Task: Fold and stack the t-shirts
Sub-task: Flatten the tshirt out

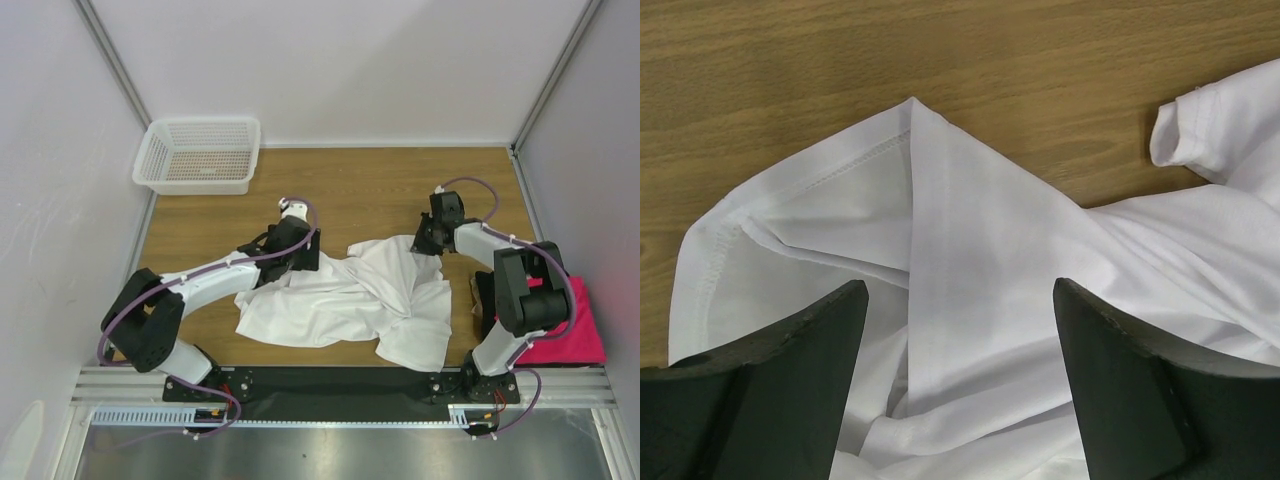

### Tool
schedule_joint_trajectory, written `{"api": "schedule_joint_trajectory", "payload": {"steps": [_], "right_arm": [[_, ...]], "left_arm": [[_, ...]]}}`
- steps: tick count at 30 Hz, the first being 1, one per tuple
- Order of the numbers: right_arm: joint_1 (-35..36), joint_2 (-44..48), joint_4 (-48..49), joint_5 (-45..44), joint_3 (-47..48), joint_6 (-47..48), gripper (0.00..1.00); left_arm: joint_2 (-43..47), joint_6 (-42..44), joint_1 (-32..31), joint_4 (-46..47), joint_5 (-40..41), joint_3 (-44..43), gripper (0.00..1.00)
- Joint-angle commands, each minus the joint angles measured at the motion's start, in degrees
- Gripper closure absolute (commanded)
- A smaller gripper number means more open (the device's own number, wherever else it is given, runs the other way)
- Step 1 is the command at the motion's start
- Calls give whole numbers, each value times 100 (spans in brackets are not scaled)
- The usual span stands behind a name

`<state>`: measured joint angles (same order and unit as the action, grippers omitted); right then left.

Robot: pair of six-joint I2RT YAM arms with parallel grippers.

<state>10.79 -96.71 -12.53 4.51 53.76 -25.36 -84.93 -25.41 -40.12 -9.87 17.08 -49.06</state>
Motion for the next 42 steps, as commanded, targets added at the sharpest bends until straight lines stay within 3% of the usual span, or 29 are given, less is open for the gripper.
{"api": "schedule_joint_trajectory", "payload": {"steps": [1, 8, 14, 23, 39, 42], "right_arm": [[169, 712, -143, 32, 57, 5, 100], [424, 2066, -513, -144, -743, -284, 100], [442, 2498, -627, -205, -1350, -478, 100], [451, 2683, -697, -223, -1430, -496, 100], [477, 2569, -750, -232, -1306, -461, 100], [477, 2578, -794, -275, -1280, -461, 100]], "left_arm": [[-155, 10, -31, 117, 75, -191, 19], [-805, 80, 74, 257, 147, -770, 22], [-1544, -165, 101, -85, 347, -1474, 28], [-1685, -315, 241, 46, 603, -1326, 31], [-2037, -298, 347, 539, 278, -1255, 39], [-2098, -298, 347, 530, 278, -1299, 49]]}}
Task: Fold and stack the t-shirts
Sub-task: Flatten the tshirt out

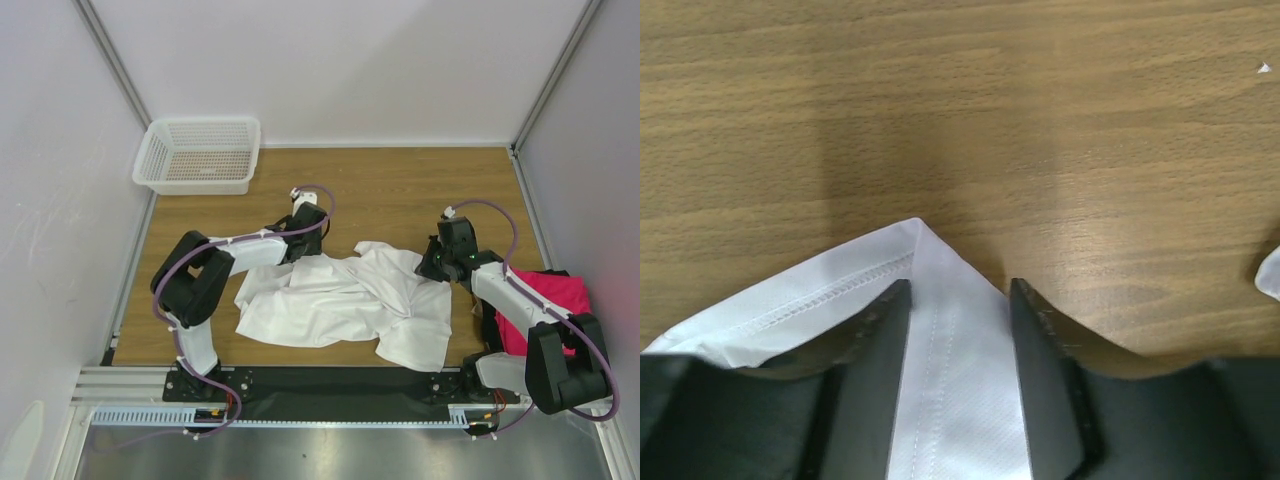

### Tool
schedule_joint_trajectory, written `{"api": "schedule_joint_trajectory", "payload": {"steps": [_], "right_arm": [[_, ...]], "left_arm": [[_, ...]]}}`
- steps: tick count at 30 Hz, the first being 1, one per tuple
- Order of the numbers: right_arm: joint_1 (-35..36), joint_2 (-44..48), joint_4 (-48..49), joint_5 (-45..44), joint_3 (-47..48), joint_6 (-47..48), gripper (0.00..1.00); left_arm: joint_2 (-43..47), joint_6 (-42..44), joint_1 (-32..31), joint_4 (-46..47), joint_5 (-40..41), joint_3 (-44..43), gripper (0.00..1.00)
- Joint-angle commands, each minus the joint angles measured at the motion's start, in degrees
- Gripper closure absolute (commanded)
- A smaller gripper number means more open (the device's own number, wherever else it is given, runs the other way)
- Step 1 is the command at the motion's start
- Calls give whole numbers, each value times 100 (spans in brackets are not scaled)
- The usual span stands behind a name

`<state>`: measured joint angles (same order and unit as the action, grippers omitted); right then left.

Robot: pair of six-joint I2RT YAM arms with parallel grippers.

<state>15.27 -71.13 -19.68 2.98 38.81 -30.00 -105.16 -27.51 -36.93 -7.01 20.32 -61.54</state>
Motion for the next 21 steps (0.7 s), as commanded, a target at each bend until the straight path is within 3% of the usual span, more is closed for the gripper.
{"api": "schedule_joint_trajectory", "payload": {"steps": [1, 5, 6, 8, 21], "right_arm": [[20, 21, -88, -123, 232, -6, 100], [20, 29, -97, -166, 233, -15, 100], [20, 12, -80, -184, 233, -15, 100], [20, -14, -62, -202, 241, -32, 100], [11, -190, 157, -290, 189, -32, 100]], "left_arm": [[-74, -97, 36, 243, -28, -51, 52], [-13, -88, 63, 235, 51, -7, 72], [92, -79, 63, 226, 60, 1, 85], [276, -10, 72, 235, 121, 63, 100], [2930, 158, 81, 156, 218, 643, 100]]}}
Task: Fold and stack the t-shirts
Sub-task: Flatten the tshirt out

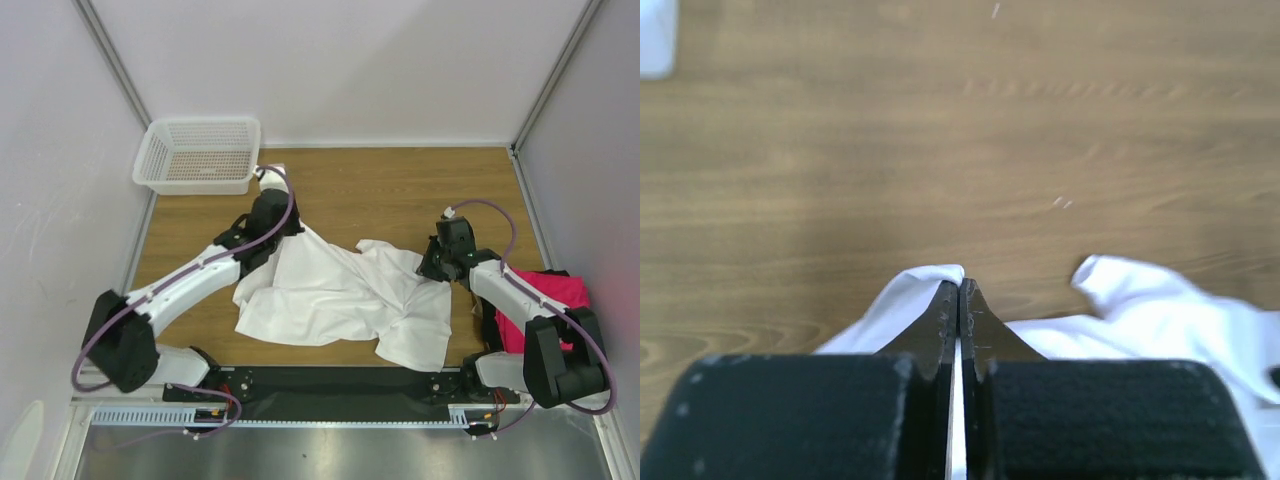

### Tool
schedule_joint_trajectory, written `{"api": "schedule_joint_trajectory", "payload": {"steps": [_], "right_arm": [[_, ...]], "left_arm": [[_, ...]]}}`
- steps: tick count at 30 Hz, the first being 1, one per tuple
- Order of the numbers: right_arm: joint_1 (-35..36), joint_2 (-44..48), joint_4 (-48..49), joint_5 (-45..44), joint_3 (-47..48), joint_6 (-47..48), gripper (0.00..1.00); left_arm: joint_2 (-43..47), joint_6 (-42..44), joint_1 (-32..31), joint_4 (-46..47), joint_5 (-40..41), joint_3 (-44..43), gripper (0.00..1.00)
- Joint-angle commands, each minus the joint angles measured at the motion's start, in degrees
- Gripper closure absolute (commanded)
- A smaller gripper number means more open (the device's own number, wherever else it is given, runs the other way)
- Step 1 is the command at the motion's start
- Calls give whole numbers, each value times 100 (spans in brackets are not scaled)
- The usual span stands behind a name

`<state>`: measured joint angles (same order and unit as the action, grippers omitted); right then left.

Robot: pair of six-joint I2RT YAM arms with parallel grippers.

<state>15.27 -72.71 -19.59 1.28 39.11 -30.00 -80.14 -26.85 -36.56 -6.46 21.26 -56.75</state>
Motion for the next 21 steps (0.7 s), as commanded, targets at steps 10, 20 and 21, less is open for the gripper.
{"api": "schedule_joint_trajectory", "payload": {"steps": [10, 20, 21], "right_arm": [[11, 20, 237, -286, 149, -59, 100], [3, 11, 237, -286, 158, -68, 100], [3, 11, 246, -269, 158, -68, 100]], "left_arm": [[1667, 479, 43, 312, -25, 735, 100], [2529, 523, 43, 48, 238, 745, 99], [2573, 532, 43, -4, 308, 710, 99]]}}
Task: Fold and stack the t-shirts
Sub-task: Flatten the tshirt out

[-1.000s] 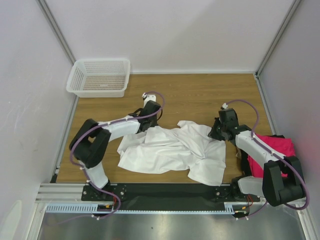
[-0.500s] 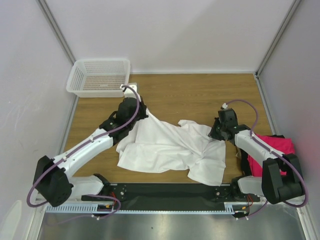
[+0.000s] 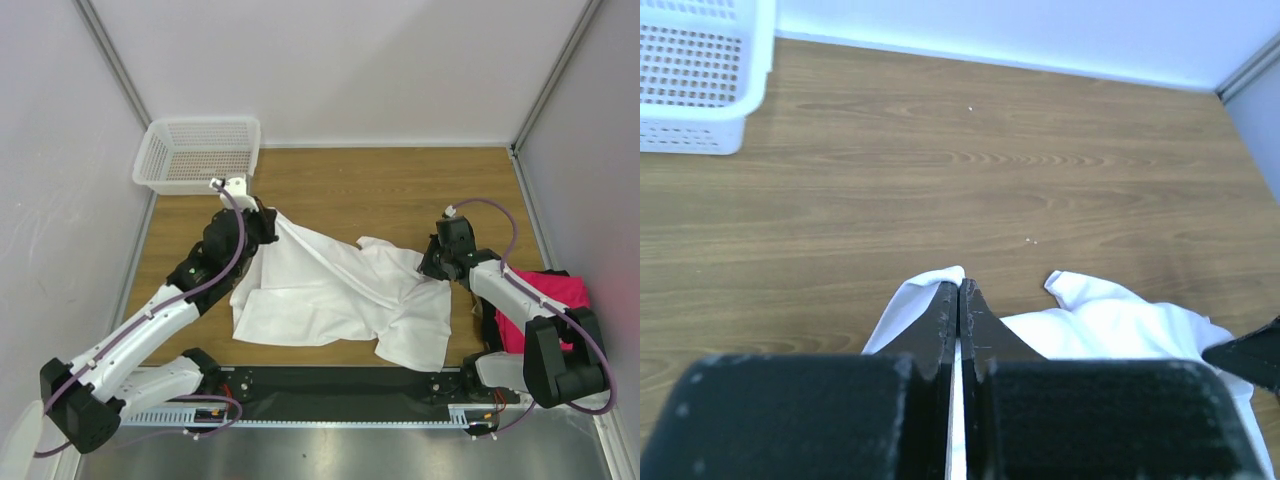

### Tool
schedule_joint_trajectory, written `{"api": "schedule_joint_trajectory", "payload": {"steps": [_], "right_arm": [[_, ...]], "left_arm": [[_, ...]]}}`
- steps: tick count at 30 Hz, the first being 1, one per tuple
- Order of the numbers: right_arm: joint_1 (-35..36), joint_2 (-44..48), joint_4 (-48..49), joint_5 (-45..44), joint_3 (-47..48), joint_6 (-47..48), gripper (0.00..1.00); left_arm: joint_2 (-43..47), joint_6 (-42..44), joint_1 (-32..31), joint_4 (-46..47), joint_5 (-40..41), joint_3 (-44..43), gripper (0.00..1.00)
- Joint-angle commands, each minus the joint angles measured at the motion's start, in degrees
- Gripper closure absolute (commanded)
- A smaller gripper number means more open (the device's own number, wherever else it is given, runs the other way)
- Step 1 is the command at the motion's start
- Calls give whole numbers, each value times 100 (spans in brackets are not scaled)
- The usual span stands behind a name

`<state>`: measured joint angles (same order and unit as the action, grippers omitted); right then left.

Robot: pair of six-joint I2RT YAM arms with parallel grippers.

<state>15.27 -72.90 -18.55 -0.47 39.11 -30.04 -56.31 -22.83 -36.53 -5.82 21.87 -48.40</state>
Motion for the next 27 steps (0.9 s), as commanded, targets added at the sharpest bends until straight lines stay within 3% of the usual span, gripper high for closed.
{"api": "schedule_joint_trajectory", "payload": {"steps": [1, 15, 20, 27], "right_arm": [[11, 31, 141, -102, 158, -63, 100], [11, 57, 97, -102, 141, -72, 100], [3, 101, 53, -155, 140, -54, 100], [3, -4, 44, -173, 123, -72, 100]], "left_arm": [[269, 130, 41, -155, 300, -143, 99], [595, 498, 59, -674, 872, -503, 97], [586, 552, 59, -446, -129, -407, 100], [841, -281, 32, -604, -964, 391, 100]]}}
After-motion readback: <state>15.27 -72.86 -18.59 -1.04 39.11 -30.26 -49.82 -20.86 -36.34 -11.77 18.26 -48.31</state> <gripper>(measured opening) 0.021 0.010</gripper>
